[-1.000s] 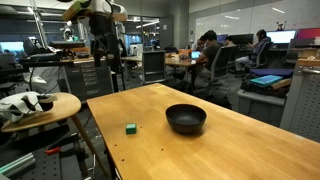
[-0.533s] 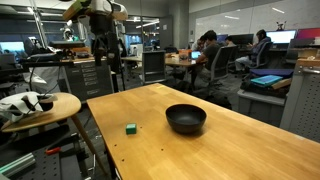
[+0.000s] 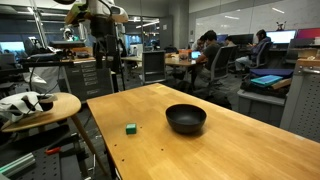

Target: Put the green block in the bowl

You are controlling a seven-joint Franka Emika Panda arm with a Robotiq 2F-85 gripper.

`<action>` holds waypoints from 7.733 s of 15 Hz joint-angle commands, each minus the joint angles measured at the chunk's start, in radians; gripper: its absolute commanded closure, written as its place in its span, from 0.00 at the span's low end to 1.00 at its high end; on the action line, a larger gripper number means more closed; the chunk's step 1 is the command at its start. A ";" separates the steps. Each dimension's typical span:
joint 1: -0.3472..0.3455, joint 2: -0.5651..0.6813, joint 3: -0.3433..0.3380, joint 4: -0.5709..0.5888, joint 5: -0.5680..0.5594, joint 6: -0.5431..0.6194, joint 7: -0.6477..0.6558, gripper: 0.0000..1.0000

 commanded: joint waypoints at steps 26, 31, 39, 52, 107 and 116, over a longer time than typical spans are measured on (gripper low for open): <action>-0.044 0.216 0.040 -0.215 -0.242 0.559 0.936 0.00; -0.071 0.301 0.016 -0.227 -0.343 0.683 0.976 0.00; -0.101 0.440 -0.027 -0.209 -0.549 0.867 0.999 0.00; -0.085 0.650 -0.168 -0.148 -0.729 1.041 1.097 0.21; -0.138 0.844 -0.285 0.399 -0.035 0.782 0.110 0.83; -0.139 0.873 -0.275 0.438 0.056 0.783 0.048 0.00</action>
